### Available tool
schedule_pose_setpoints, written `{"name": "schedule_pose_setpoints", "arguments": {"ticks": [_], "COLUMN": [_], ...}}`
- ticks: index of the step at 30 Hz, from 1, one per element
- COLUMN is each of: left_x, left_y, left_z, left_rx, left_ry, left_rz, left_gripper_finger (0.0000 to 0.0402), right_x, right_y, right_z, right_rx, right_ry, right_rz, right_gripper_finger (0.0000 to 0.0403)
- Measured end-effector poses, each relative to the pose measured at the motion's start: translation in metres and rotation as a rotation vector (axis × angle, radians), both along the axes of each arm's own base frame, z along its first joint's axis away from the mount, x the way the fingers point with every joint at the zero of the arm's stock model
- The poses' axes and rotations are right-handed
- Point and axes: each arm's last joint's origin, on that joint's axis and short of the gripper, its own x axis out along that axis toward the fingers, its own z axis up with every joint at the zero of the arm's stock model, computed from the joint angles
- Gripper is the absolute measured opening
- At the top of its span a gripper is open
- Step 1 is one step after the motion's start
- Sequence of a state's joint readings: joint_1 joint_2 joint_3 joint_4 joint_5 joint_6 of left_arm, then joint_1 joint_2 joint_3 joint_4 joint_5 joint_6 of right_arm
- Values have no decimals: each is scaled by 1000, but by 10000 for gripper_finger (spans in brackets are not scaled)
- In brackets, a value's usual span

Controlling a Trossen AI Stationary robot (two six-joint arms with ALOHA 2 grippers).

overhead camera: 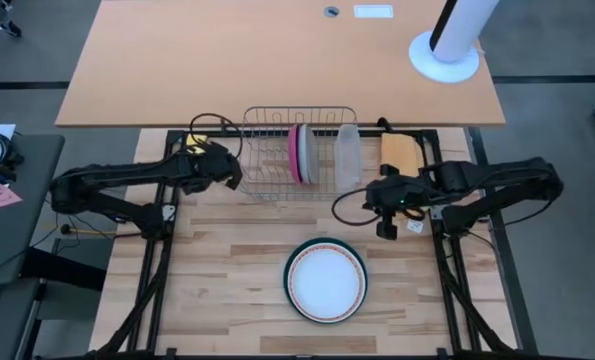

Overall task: Sort dishes
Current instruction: Adjust the dish rack

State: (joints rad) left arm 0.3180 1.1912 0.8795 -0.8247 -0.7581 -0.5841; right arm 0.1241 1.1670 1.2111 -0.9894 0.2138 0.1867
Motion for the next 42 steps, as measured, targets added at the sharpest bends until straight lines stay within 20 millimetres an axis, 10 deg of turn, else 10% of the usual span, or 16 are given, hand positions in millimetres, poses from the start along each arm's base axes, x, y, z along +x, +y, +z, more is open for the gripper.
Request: {"name": "schedule_pose_setpoints", "arguments": {"ticks": [14, 31, 42], "left_x": [0, 59, 52], "left_y": [10, 22, 18], "left_z": [-2, -36, -22], "left_rx": [-8, -87, -76], "left_ry": [5, -103, -132], "left_rz": [11, -190, -230], "left_gripper_finger": [1, 0, 0], "right_x": [2, -2, -3], "right_y": [-13, -15, -14], "right_z": [-1, -4, -5], "right_rx": [-22, -23, -10], "right_ry": [8, 62, 73], "right_rz": [-36, -44, -58], "right_gripper_finger": [0, 0, 0]}}
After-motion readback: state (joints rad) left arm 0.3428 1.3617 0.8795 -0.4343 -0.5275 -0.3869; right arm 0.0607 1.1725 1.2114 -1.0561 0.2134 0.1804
